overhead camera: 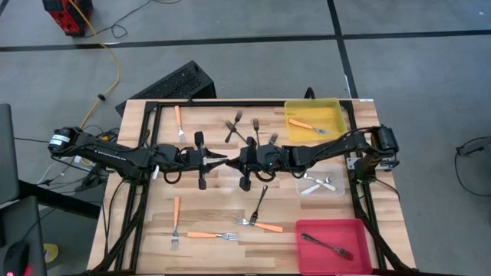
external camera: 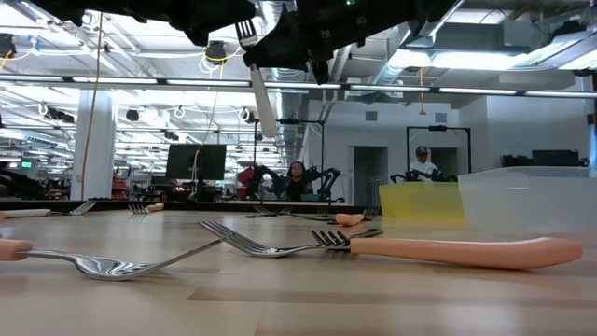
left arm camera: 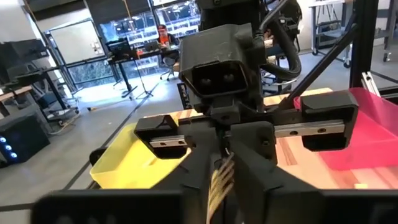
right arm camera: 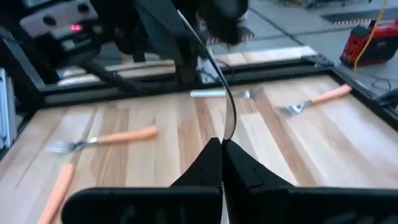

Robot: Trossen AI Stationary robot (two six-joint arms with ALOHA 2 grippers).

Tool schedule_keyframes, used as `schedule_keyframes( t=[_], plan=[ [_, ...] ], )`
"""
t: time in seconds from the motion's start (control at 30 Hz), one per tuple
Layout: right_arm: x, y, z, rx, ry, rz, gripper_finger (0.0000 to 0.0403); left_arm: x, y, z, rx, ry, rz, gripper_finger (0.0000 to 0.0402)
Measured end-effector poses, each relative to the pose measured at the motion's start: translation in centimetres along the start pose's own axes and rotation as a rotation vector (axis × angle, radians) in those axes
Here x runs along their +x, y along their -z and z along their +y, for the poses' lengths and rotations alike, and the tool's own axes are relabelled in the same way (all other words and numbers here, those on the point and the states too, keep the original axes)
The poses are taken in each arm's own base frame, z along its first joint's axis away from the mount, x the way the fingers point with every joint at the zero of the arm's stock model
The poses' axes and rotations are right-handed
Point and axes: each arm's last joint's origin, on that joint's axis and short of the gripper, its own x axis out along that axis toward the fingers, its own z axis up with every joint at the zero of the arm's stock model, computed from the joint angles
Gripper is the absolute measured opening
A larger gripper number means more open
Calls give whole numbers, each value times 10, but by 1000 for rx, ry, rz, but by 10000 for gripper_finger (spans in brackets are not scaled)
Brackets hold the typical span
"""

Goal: Sort silverware by color (type)
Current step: Put the white fork into the transparent bin

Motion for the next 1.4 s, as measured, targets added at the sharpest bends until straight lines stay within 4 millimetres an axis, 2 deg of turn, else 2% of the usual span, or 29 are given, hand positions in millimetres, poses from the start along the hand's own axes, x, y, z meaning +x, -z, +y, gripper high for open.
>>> schedule_keyframes(
  t=[0.23,0.37,0.47,0.57,0.67,0.83,0.93,1.17,1.4],
  plan=[
    [-15,-10,0,-4,-2,14,18,0,3,0,12,-3,37,176],
    [-39,-20,-1,-32,77,72,18,-1,3,2,16,-64,52,237],
    [-67,-23,-2,-83,186,174,18,-3,5,3,8,-94,78,264],
    [-100,-28,-1,-115,254,250,18,-5,8,3,-13,-104,121,271],
    [-128,-26,-3,-60,278,347,18,-6,11,3,-50,-102,150,272],
    [-159,-4,-3,5,415,585,18,-6,13,3,-91,-104,164,272],
    [-166,10,1,17,484,710,18,-6,14,2,-107,-104,174,272],
    [-166,48,14,-60,598,926,18,-7,18,2,-180,-96,207,272],
    [-174,82,21,-30,557,1048,17,-7,19,1,-181,-81,226,272]
  ],
)
